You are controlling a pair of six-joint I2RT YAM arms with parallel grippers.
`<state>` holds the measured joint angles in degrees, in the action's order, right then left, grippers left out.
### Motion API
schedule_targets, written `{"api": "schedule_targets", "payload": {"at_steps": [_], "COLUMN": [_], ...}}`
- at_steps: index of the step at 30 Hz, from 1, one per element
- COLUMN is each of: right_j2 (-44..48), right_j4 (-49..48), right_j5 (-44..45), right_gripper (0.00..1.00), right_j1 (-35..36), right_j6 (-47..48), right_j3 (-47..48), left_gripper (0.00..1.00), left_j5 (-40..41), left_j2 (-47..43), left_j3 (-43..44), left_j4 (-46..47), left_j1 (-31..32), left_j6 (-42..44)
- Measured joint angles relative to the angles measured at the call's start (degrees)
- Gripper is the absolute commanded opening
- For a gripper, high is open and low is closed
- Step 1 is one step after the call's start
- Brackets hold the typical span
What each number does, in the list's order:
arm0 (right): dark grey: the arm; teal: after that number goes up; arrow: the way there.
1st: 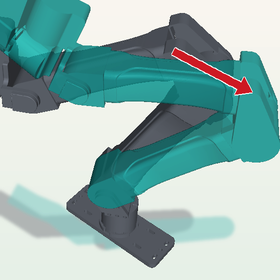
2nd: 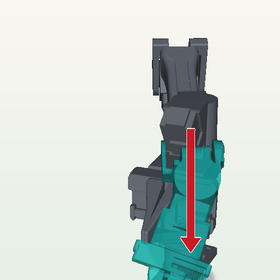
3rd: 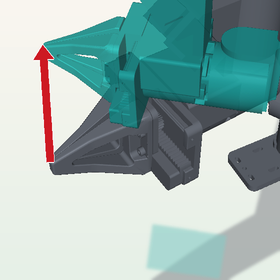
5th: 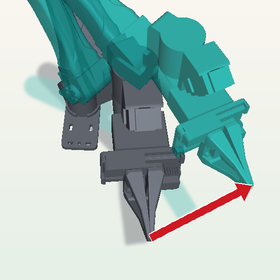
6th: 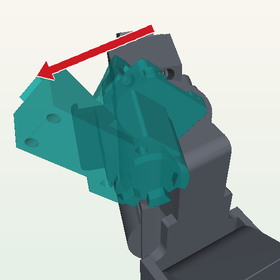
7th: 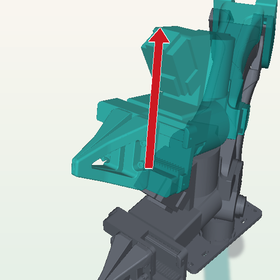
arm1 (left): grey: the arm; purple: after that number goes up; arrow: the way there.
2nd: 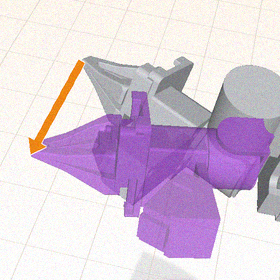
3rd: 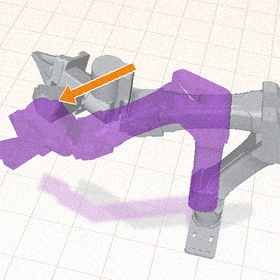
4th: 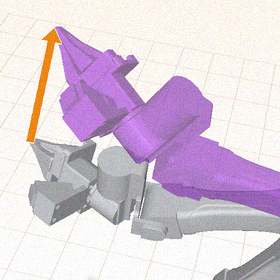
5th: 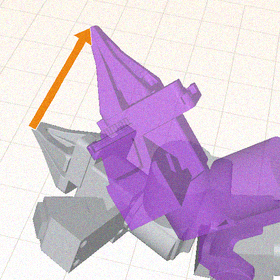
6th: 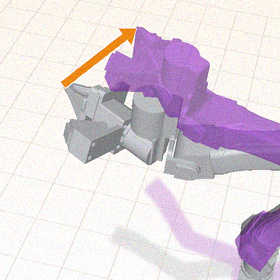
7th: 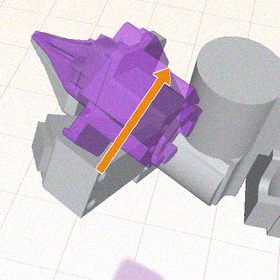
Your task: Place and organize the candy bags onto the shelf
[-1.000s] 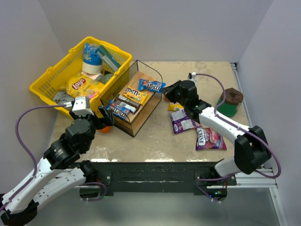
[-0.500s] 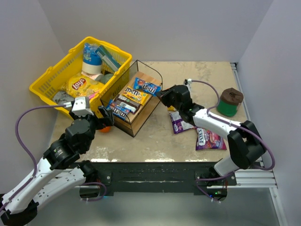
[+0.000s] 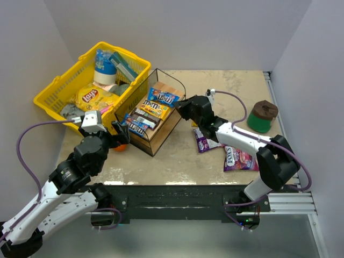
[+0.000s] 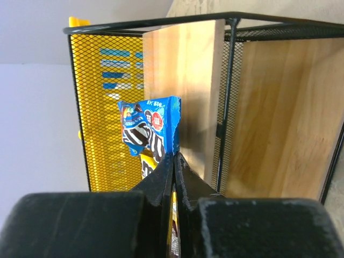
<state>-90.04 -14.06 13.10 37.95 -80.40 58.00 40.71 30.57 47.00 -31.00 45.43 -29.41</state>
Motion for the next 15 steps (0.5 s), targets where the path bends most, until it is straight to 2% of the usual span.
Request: {"api": "schedule_targets", "payload": {"at_steps": [3,5,10,11,15], "right_j2": [-0.1,0.0,1.9,2.8,6.9], "right_j4": [0.5,1.6,5.0,5.7,8.3], "right_j5": [0.8,1.1,1.3,1.3,2.2], "right_gripper": [0.19,0.2,0.35,0.41,0.51], "right_j1": [0.2,0.3,0.3,0.3,0.6], "right_j6": [0.2,0.6,2.4,2.9,5.6], "right_j3": [0.5,0.6,0.6,0.6,0.6], "left_gripper": [1.0,1.0,0.99,0.99,1.0], "left_j5": [0.0,0.0,0.0,0.0,0.0], "left_j2": [-0.1,-0.1,-0.2,-0.2,-0.2], "left_j3": [0.0,0.0,0.0,0.0,0.0], "left_j4": [0.0,0.0,0.0,0.0,0.0], "left_j1": [0.0,0.0,0.0,0.0,0.0], "left_j6": [0.0,0.0,0.0,0.0,0.0]}}
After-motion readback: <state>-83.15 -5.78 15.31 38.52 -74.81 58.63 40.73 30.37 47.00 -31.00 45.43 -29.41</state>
